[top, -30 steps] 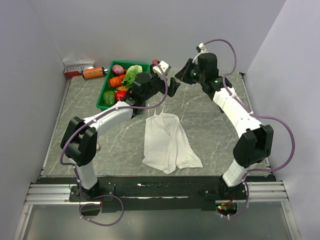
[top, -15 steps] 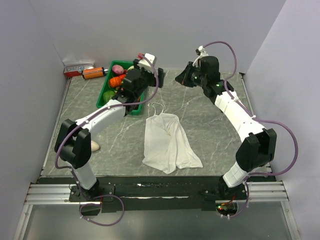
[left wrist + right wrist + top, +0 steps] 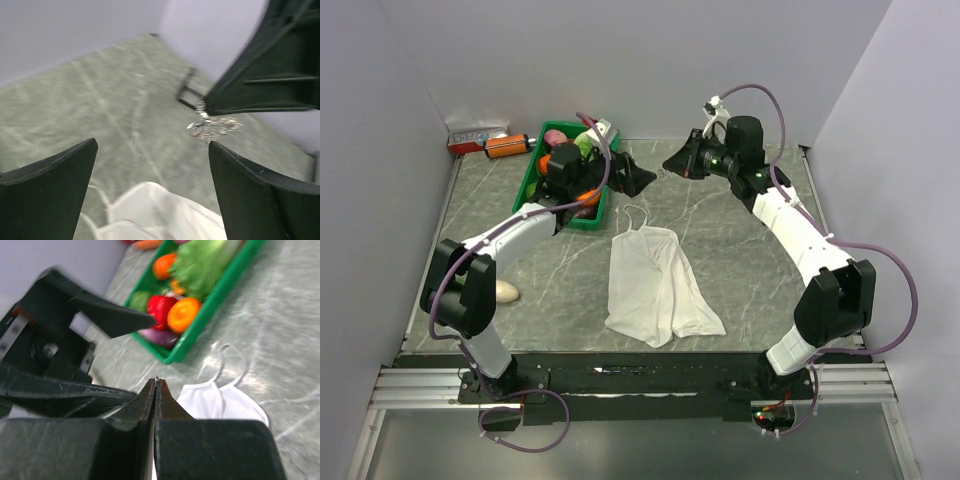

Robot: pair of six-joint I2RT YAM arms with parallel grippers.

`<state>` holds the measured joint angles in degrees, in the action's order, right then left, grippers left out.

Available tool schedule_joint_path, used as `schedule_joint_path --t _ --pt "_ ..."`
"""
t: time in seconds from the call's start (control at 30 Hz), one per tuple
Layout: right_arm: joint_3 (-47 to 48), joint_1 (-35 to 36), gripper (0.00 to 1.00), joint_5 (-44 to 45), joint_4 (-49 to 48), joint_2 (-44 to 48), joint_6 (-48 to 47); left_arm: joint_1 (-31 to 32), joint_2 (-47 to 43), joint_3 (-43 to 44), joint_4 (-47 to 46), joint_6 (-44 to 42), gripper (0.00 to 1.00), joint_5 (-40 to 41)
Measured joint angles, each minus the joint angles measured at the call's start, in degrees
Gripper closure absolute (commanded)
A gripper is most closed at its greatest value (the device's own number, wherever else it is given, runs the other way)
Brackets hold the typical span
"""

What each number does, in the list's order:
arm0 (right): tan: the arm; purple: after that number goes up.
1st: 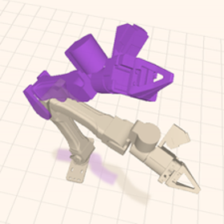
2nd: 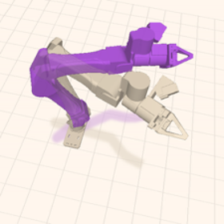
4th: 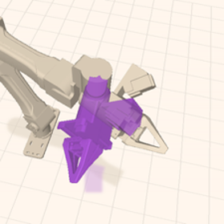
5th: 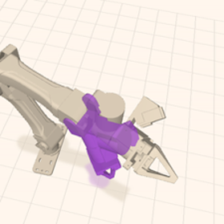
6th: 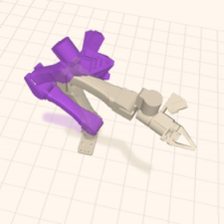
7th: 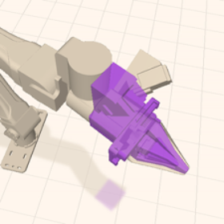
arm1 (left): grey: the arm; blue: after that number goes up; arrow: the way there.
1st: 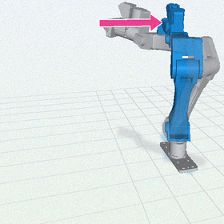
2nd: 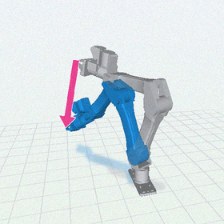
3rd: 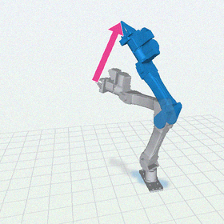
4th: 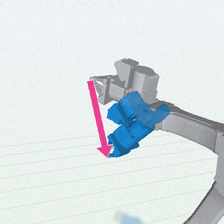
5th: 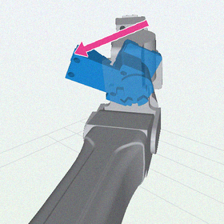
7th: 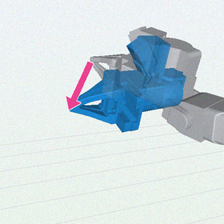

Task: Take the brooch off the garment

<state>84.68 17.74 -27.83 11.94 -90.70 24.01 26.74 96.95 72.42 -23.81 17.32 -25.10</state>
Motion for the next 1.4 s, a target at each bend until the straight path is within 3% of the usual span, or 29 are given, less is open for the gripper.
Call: schedule_joint_path --t 0.2,0.33,0.57,0.9,1.1,1.4 --pt "-3.8 -1.92 1.0 -11.74 -2.93 1.53 -3.58 -2.32 -0.17 -0.81 -1.31 5.68 0.09 -15.67" --pt "-6.49 -2.95 1.0 -16.13 -4.24 3.5 -4.22 -2.51 -0.26 -0.81 -1.97 8.28 0.23 -22.08" --pt "-8.28 -3.28 1.0 -19.98 -5.62 4.33 -4.17 -2.51 2.75 0.26 -8.55 16.41 0.34 -31.01" --pt "-8.28 -3.28 1.0 -21.57 -6.82 4.35 -3.93 -2.36 5.22 0.31 -11.69 21.29 0.46 -33.57" --pt "-8.33 -3.28 1.0 -21.59 -6.82 4.57 -3.96 -1.97 5.22 0.31 -13.07 21.53 0.58 -33.94" --pt "-9.81 -3.26 1.0 -21.79 -6.99 5.09 -3.93 -1.77 5.25 0.31 -13.64 21.73 0.67 -34.23"
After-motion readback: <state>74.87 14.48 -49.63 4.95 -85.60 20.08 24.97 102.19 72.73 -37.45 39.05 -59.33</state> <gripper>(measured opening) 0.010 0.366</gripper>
